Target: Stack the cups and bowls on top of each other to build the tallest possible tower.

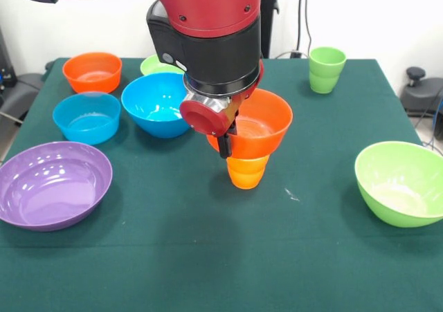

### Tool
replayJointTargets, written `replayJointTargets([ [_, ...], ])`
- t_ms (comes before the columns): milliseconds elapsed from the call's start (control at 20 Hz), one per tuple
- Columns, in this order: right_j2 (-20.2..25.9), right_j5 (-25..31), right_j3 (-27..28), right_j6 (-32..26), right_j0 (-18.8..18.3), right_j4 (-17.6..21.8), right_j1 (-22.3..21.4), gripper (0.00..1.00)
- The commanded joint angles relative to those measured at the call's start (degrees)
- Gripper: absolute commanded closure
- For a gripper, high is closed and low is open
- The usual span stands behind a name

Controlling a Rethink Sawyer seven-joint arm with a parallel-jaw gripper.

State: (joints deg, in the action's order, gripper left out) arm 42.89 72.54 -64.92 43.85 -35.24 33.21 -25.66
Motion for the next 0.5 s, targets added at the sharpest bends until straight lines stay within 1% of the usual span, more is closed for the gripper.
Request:
replayJointTargets([
  [50, -3.00, 3.63, 1.03, -8.98, 1.67, 4.07, 1.04, 1.00],
  [350, -3.24, 3.12, 0.31, -7.81, 1.59, 4.08, 0.61, 1.00],
  [500, -3.36, 3.83, 0.57, -6.76, 1.73, 3.58, 0.94, 1.00],
])
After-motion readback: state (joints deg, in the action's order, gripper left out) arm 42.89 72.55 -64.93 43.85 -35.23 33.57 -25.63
